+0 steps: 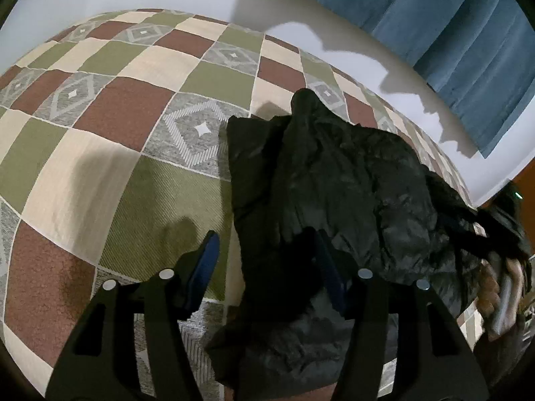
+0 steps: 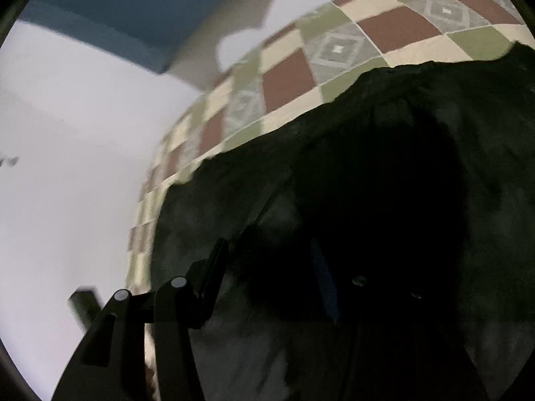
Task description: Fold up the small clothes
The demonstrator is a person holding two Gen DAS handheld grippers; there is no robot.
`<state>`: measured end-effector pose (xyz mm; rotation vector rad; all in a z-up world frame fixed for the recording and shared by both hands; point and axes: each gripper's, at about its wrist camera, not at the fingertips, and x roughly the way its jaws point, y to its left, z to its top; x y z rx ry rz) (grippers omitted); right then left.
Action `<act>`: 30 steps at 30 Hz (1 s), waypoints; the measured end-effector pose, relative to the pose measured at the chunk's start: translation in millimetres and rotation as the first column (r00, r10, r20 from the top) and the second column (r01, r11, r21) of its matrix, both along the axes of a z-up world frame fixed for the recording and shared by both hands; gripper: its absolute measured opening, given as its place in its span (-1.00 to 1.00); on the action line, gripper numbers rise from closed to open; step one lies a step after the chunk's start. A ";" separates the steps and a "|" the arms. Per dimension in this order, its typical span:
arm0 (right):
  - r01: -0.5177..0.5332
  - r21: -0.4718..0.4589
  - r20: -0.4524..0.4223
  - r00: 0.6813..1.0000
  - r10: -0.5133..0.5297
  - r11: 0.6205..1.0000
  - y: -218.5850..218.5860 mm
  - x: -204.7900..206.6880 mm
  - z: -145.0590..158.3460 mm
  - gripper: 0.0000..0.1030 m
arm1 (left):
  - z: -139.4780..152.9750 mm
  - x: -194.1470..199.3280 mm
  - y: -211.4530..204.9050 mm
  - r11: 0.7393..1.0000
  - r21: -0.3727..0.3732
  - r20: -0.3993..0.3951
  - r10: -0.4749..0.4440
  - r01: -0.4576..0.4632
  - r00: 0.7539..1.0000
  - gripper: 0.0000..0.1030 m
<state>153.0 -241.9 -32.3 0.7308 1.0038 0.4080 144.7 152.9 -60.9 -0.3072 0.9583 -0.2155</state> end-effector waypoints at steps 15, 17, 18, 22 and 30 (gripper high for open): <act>-0.023 0.034 -0.006 1.000 0.023 0.999 -2.7 -77.0 -21.8 0.08 | -13.0 12.7 2.7 0.998 -0.049 -0.053 0.042 -0.044 0.998 0.19; -0.030 0.034 0.040 0.999 0.029 0.999 -3.6 -91.9 -7.2 0.08 | -13.1 12.4 6.9 0.997 -0.056 -0.052 0.049 -0.052 0.997 0.23; -0.049 0.036 0.064 0.997 0.047 0.998 -3.1 -100.5 2.2 0.08 | -13.5 12.4 8.9 0.997 -0.061 -0.051 0.048 -0.051 0.998 0.24; -0.122 0.028 0.023 0.992 0.121 0.992 14.0 -103.3 -13.4 0.13 | -23.1 18.2 10.3 0.992 -0.122 -0.087 0.025 -0.036 0.996 0.31; -0.126 0.014 -0.009 0.992 0.126 0.992 12.1 -101.2 -41.1 0.13 | -44.3 34.9 7.2 0.961 -0.276 -0.151 -0.016 -0.027 0.988 0.31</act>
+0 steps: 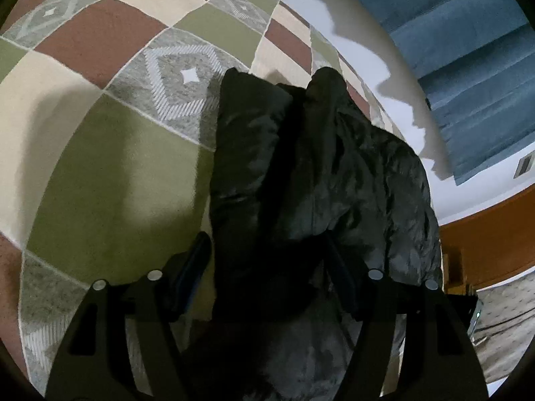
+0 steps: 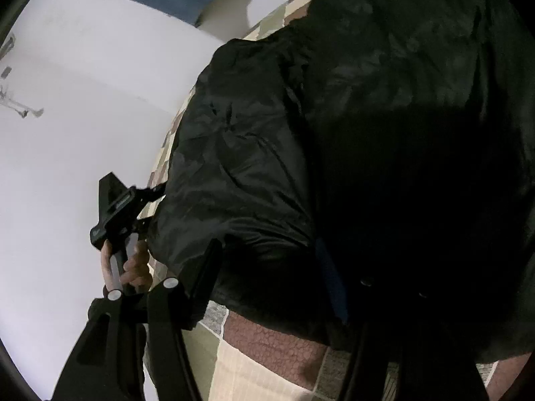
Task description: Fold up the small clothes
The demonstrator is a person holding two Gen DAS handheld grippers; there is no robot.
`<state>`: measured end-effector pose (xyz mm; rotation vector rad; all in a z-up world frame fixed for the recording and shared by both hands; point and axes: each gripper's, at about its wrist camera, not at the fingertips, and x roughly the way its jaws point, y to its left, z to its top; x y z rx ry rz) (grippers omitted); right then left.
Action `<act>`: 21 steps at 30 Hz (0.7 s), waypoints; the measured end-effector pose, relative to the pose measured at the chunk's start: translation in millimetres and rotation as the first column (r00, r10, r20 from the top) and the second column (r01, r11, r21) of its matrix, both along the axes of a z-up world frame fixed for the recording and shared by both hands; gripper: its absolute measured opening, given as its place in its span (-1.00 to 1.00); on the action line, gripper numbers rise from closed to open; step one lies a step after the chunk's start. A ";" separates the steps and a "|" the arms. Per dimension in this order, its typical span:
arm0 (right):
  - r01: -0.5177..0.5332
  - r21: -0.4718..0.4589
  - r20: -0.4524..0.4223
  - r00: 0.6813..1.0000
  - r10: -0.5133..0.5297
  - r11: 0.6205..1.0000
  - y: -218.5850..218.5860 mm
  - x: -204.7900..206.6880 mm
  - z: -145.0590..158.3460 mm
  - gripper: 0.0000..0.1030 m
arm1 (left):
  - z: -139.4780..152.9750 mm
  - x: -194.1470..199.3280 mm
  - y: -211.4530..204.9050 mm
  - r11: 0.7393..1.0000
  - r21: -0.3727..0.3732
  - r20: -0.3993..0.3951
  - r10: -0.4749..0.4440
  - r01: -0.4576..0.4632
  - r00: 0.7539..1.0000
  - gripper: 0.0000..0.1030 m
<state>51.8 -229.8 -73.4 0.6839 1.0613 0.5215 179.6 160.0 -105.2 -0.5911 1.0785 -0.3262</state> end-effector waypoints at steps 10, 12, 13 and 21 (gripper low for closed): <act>0.000 -0.006 0.014 1.000 0.000 1.000 -2.1 -11.4 2.5 0.13 | 14.5 1.2 -24.5 0.998 0.032 0.065 -0.063 0.061 0.996 -0.10; 0.001 0.001 0.011 1.000 -0.001 1.000 -3.0 -11.3 2.0 0.13 | 16.8 2.7 -28.5 0.998 0.042 0.058 -0.055 0.053 0.997 -0.41; 0.002 0.004 0.010 1.000 -0.002 1.000 -0.5 -9.4 2.4 0.13 | 20.7 2.5 -31.1 0.997 0.051 0.062 -0.054 0.051 0.997 -0.56; 0.016 0.075 0.007 1.000 -0.017 0.997 -14.3 -17.6 15.3 0.13 | 99.7 -7.5 -77.6 0.995 0.098 0.177 -0.047 0.030 0.983 -0.75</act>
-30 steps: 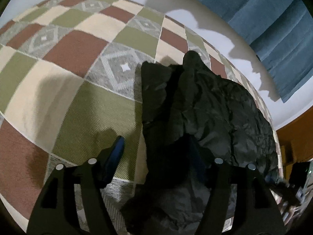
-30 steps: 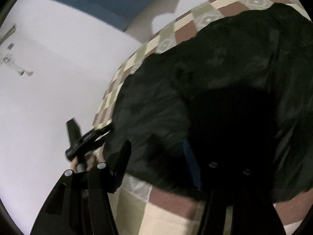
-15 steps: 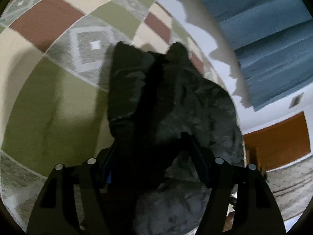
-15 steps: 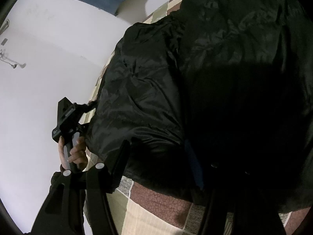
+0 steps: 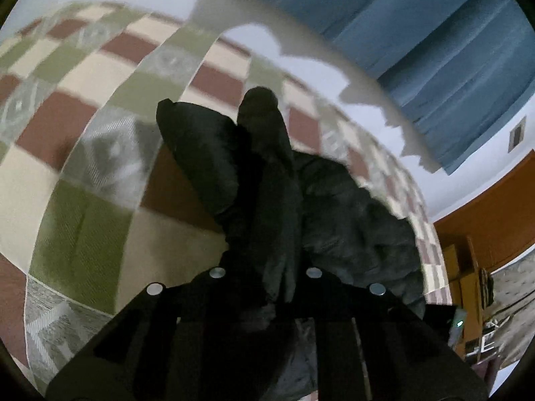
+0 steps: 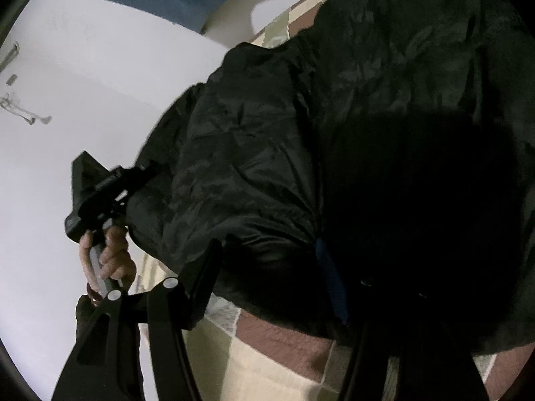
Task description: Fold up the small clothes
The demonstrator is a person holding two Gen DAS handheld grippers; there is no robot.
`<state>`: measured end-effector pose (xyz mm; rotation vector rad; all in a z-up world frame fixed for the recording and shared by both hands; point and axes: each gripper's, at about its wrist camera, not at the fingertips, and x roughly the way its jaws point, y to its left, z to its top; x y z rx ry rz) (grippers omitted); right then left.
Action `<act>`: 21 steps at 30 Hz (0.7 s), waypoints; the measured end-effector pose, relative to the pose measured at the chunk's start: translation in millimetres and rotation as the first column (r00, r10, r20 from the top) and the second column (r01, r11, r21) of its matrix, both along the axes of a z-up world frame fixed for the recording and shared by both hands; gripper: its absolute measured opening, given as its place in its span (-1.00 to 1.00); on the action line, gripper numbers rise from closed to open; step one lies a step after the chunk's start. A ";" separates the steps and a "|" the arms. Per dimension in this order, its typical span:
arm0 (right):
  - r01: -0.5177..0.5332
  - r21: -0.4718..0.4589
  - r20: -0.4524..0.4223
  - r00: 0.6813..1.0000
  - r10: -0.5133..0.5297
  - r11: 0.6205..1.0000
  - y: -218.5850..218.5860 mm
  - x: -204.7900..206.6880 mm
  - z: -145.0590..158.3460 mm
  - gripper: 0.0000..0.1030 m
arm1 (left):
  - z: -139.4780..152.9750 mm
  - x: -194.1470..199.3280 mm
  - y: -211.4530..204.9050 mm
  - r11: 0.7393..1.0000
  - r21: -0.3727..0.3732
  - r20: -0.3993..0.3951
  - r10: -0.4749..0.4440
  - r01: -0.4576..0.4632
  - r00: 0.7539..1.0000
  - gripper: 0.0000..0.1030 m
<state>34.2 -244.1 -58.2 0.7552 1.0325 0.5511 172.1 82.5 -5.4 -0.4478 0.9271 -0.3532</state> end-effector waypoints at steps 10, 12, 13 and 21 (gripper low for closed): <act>0.042 0.007 0.033 0.999 -0.042 0.999 -59.8 -26.7 22.6 0.13 | 79.8 -0.4 -136.0 0.975 0.218 0.113 -0.071 0.045 0.991 -0.76; 0.067 0.006 0.038 0.997 -0.067 0.998 -77.5 -32.5 25.2 0.13 | 81.5 -3.2 -172.7 0.959 0.275 0.117 -0.101 0.065 0.988 -0.76; 0.084 0.014 0.039 0.996 -0.085 0.996 -88.4 -35.9 26.6 0.13 | 80.7 -3.4 -188.7 0.950 0.304 0.122 -0.112 0.070 0.986 -0.76; 0.192 0.037 0.058 0.979 -0.194 0.981 -160.3 -67.9 28.6 0.13 | 44.3 -13.2 -313.0 0.898 0.405 0.091 -0.226 0.171 0.970 -0.76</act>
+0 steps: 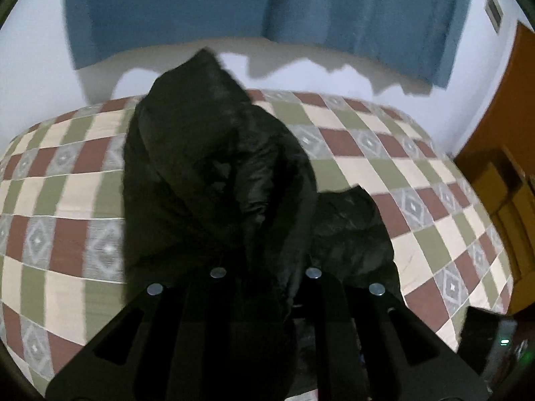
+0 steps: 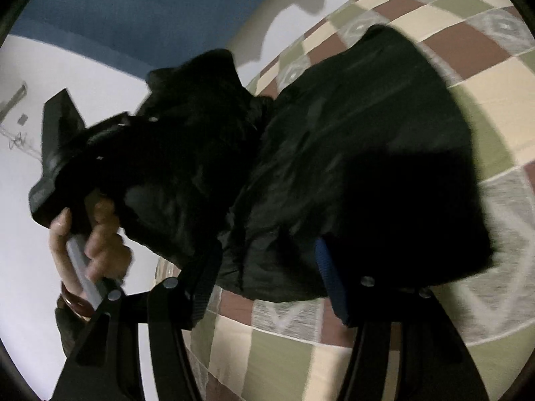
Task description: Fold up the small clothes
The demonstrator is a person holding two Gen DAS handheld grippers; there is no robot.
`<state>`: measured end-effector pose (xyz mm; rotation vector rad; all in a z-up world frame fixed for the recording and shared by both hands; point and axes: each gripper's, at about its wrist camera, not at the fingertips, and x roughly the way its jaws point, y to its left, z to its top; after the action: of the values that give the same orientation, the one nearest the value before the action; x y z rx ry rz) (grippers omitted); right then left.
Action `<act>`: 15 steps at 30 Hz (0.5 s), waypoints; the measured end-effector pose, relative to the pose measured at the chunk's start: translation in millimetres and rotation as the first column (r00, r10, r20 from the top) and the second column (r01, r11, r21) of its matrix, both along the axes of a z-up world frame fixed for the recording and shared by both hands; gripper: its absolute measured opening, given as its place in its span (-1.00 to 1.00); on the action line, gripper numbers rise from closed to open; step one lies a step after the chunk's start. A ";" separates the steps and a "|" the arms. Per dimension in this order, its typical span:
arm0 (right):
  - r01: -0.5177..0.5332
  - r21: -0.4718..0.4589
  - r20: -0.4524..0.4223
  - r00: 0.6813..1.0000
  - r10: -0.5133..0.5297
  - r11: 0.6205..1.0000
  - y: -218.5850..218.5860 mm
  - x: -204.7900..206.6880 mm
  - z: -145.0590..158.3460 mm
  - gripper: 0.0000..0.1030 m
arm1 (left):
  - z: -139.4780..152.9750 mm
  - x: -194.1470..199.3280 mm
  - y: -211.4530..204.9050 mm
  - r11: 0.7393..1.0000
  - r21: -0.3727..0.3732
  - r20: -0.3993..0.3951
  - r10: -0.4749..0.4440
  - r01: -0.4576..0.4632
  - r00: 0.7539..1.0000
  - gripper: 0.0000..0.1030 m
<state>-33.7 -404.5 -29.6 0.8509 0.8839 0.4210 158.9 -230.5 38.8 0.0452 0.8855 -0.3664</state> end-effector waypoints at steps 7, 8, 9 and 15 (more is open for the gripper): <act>0.095 0.031 -0.003 0.996 -0.095 0.995 -45.0 -24.6 -6.8 0.13 | -54.1 -6.5 -76.9 0.997 0.065 -0.059 -0.047 0.051 0.997 -0.75; 0.103 0.034 -0.002 0.995 -0.103 0.994 -47.9 -28.2 -6.6 0.13 | -61.5 -8.8 -86.1 0.995 0.076 -0.062 -0.054 0.059 0.997 -0.75; 0.117 0.040 -0.001 0.993 -0.117 0.992 -53.1 -31.0 -6.8 0.13 | -66.1 -10.9 -92.2 0.995 0.082 -0.061 -0.059 0.064 0.996 -0.75; 0.178 0.074 0.009 0.984 -0.179 0.981 -78.4 -42.4 -5.5 0.13 | -88.4 -23.4 -122.3 0.991 0.115 -0.038 -0.071 0.075 0.997 -0.74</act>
<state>-76.1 -482.9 -35.1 0.9850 0.7739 0.3040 135.6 -352.9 -49.5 0.1795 0.9393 -0.3844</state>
